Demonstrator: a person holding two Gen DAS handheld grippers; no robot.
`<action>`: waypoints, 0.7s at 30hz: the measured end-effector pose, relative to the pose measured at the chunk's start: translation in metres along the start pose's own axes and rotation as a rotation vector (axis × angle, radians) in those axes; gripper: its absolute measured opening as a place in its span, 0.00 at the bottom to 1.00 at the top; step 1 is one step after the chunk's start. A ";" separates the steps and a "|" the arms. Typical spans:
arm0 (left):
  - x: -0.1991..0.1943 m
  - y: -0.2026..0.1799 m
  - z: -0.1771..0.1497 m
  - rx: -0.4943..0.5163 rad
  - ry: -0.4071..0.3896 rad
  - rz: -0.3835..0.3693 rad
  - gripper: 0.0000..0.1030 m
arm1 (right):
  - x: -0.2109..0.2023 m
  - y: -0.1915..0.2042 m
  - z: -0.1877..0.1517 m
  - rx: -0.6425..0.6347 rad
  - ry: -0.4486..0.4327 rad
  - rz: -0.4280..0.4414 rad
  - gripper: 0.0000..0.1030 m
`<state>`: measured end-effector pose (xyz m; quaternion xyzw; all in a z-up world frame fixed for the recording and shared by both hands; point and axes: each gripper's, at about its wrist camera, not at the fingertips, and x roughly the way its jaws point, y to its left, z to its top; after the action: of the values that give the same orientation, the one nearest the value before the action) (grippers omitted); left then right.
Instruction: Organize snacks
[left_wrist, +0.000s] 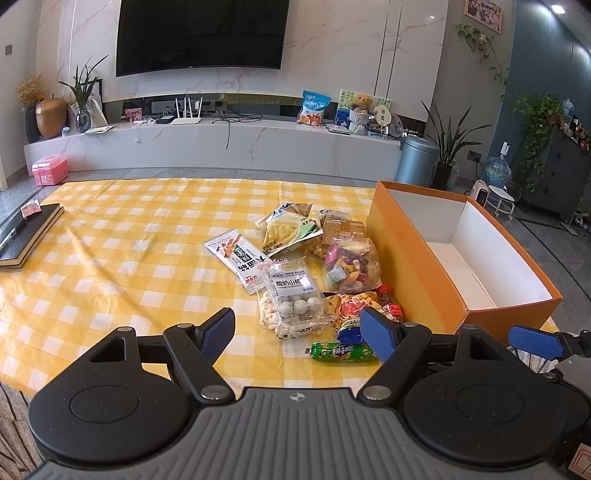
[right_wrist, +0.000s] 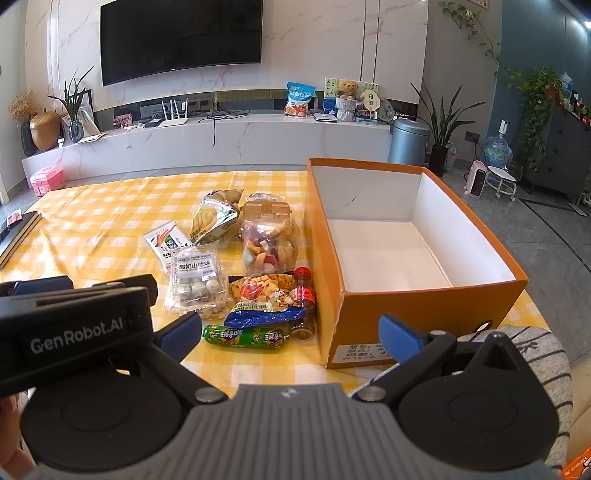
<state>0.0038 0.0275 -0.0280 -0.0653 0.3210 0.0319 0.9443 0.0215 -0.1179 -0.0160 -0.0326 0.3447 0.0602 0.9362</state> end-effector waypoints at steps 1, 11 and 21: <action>0.000 0.000 0.000 0.001 0.000 -0.001 0.88 | 0.000 0.001 0.000 -0.002 -0.001 -0.001 0.97; 0.001 0.006 -0.001 0.010 0.000 0.019 0.88 | -0.002 0.008 -0.001 -0.026 -0.012 0.013 0.97; 0.005 0.044 -0.001 -0.059 -0.038 0.068 0.88 | 0.010 0.016 -0.012 0.003 -0.064 0.072 0.97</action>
<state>0.0025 0.0711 -0.0358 -0.0818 0.3041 0.0745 0.9462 0.0188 -0.1020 -0.0318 -0.0168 0.3155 0.0945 0.9440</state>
